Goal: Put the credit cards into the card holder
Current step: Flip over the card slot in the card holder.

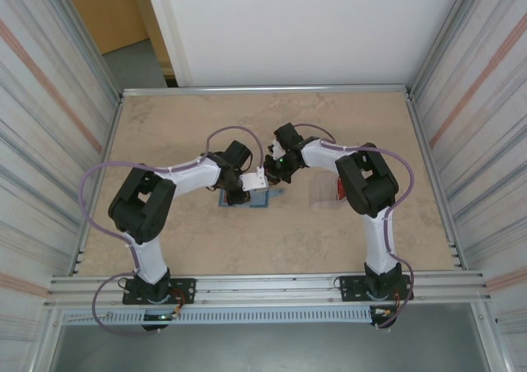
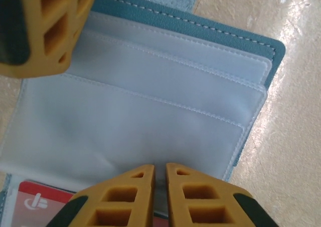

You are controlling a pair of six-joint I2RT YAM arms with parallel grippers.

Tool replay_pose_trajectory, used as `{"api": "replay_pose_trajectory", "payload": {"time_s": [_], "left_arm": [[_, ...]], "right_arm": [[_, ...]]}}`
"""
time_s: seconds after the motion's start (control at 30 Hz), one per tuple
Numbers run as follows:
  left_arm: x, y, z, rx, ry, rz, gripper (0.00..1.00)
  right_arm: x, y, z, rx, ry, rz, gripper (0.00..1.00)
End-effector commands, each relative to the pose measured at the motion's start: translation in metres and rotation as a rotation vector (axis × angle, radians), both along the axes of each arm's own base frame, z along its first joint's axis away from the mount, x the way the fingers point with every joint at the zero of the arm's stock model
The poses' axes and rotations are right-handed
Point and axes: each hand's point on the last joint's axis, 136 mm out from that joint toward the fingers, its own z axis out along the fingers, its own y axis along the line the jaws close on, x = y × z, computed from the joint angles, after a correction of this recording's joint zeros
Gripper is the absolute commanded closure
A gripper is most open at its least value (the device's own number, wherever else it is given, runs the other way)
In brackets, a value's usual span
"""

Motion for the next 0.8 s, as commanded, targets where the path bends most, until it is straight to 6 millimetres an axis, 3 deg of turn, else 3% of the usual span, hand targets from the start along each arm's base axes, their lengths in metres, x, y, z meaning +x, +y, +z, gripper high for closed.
{"api": "replay_pose_trajectory", "payload": {"time_s": [0.0,0.27,0.4,0.57,0.63,0.77], "left_arm": [[0.010,-0.035,0.053,-0.187,-0.096,-0.056,0.85],[0.018,-0.034,0.072,-0.220,-0.121,-0.024,0.84],[0.020,-0.025,0.098,-0.256,-0.117,0.054,0.83],[0.034,0.024,0.129,-0.339,-0.022,0.447,0.76],[0.029,0.046,0.128,-0.341,0.055,0.596,0.72],[0.022,0.087,0.104,-0.386,0.234,0.874,0.70]], "right_arm": [[-0.025,-0.017,-0.063,-0.185,0.063,0.018,1.00],[-0.037,-0.032,-0.075,-0.248,0.081,0.027,1.00],[-0.039,-0.033,-0.071,-0.251,0.075,0.033,1.00],[-0.035,-0.029,-0.057,-0.246,0.039,0.044,1.00],[-0.033,-0.025,-0.049,-0.237,0.020,0.051,1.00],[-0.027,-0.013,-0.033,-0.214,-0.014,0.069,1.00]]}}
